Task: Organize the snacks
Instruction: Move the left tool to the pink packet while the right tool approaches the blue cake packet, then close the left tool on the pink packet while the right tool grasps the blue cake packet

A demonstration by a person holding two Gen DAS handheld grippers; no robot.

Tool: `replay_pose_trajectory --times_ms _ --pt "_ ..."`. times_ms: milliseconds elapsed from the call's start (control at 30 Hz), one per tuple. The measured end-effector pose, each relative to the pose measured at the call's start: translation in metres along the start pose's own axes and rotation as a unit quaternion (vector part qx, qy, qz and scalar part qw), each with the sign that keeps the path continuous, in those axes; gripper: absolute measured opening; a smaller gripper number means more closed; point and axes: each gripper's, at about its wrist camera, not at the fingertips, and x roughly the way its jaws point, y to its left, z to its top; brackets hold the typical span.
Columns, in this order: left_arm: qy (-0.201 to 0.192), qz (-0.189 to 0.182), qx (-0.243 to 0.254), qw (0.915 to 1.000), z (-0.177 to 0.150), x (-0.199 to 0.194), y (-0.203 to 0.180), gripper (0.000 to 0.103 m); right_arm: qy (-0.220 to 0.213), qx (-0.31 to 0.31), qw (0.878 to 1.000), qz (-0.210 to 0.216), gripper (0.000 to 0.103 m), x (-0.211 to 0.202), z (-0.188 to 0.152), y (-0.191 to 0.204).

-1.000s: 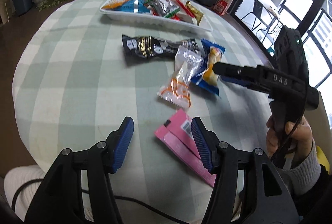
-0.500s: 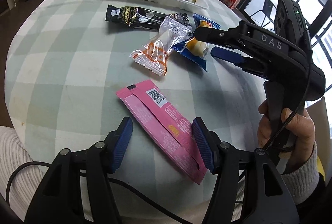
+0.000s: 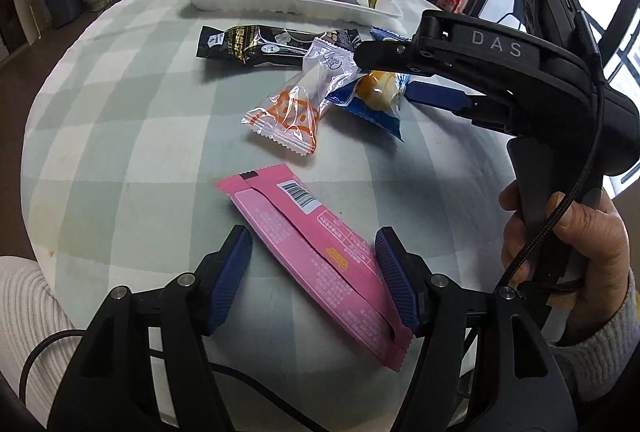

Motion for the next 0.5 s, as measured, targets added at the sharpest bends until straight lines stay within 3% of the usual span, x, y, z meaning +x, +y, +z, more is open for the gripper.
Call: replay_pose_trajectory --times_ms 400,500 --pt "-0.019 -0.007 0.031 0.9993 -0.0039 0.0004 0.002 0.062 0.0 -0.049 0.998 -0.045 0.06 0.0047 -0.0015 0.009" --pt "-0.02 -0.006 0.036 0.9991 -0.004 -0.0003 0.0046 0.055 0.0 -0.05 0.998 -0.044 0.055 0.0038 -0.0017 0.0059"
